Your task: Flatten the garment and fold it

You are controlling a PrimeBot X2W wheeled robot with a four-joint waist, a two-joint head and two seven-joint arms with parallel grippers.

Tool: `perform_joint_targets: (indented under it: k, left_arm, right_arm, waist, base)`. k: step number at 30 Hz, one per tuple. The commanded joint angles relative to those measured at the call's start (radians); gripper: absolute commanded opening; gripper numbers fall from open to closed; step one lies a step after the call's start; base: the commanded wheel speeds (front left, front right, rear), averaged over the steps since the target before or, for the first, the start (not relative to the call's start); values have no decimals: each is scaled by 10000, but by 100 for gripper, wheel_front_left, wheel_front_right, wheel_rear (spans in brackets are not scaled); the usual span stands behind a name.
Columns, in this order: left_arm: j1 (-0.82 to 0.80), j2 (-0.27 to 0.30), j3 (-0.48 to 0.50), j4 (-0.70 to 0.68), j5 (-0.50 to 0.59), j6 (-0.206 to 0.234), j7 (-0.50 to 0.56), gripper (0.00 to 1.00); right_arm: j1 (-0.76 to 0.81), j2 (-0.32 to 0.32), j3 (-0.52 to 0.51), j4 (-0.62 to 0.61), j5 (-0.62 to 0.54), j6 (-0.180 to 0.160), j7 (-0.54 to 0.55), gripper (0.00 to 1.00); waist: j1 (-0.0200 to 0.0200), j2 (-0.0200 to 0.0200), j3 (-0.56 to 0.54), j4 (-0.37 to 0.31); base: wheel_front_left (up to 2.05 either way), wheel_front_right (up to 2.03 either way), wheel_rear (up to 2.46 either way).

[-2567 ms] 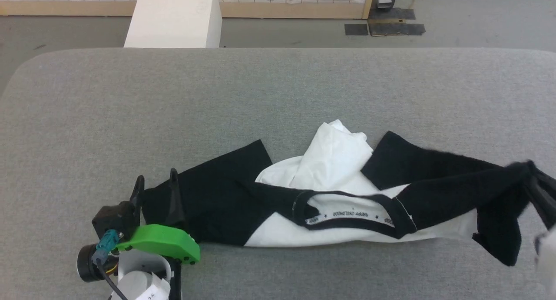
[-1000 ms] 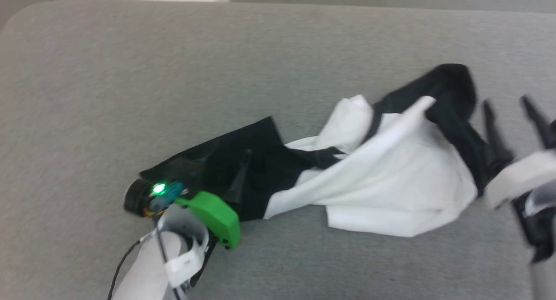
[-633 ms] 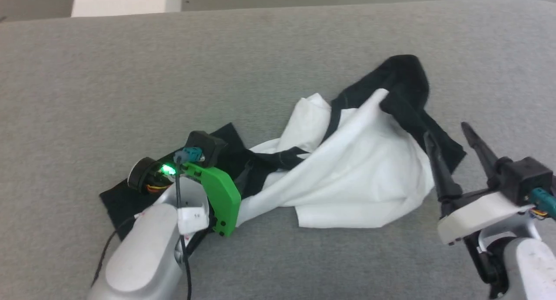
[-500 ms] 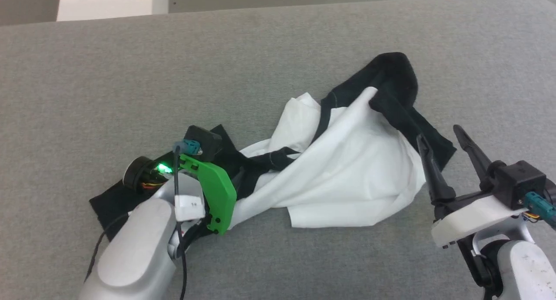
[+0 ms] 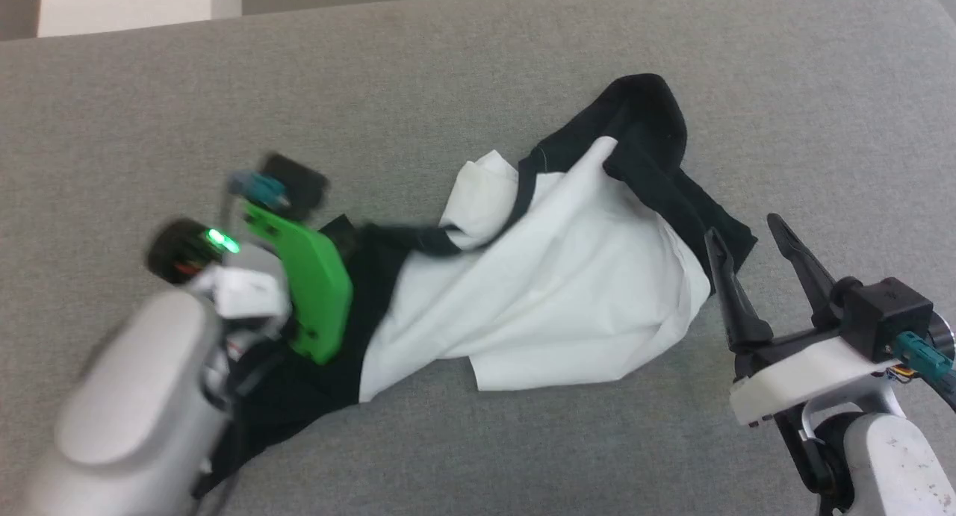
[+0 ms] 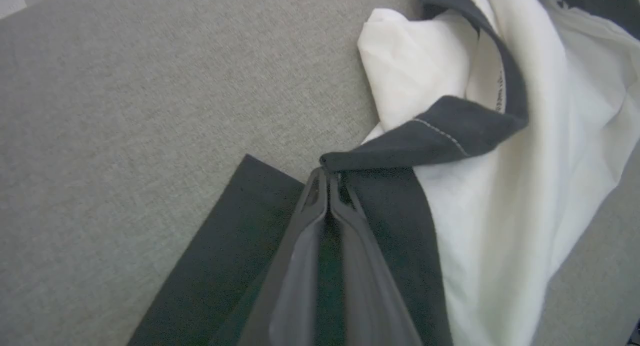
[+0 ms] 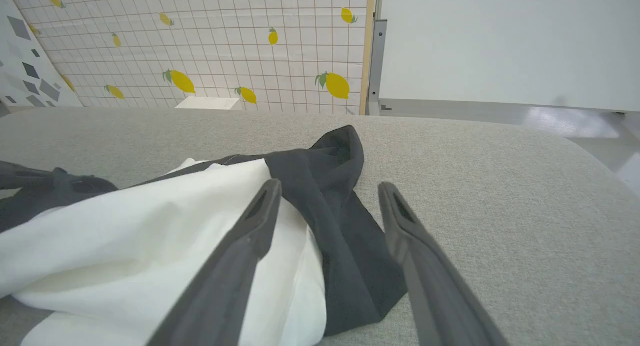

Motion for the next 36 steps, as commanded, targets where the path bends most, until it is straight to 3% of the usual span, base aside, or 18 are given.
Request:
perform_joint_targets:
  k: [1,6,13,15,21,25,30,36]
  left_arm:
    - [-462,402,282,-154,-107,-66,64,0]
    - [-1480,1090,1208,-77,-24,67,-289,0]
    - [-2659,1500,1884,1687,901,936,-1111,0]
    - [-2727,1486,1975,2220,974,1140,-1264,98]
    - [-2375,1275,2047,2963,1055,1624,-1729,100]
    - [-1796,840,2294,2611,1050,1952,-3260,100]
    - [-580,-7,2501,1509,1056,2366,-5585,100]
    - [880,-781,2684,192,1211,3078,-7487,100]
  right_arm:
    - [-212,86,74,-47,68,-15,-92,100]
    - [-509,234,289,18,236,-15,-285,100]
    - [-1062,340,840,346,415,-15,-573,100]
    - [-1198,360,935,428,460,-15,-667,100]
    - [-1437,425,771,605,395,-15,-709,100]
    - [-1513,426,951,587,369,-15,-273,100]
    - [-1440,495,1434,539,929,-15,1375,100]
    - [-1391,716,1565,672,1356,-15,3806,100]
  waist:
    - [-1,0,188,-170]
    - [-1,0,588,-435]
    - [-1,0,1245,-968]
    - [-1,0,1363,-1083]
    - [-1,0,1394,-1002]
    - [-1,0,1139,-650]
    - [-1,0,763,-96]
    - [-1,0,509,440]
  base:
    - [0,0,0]
    - [0,0,0]
    - [0,0,0]
    - [0,0,0]
    - [0,0,0]
    - [0,0,0]
    - [0,0,0]
    - [0,0,0]
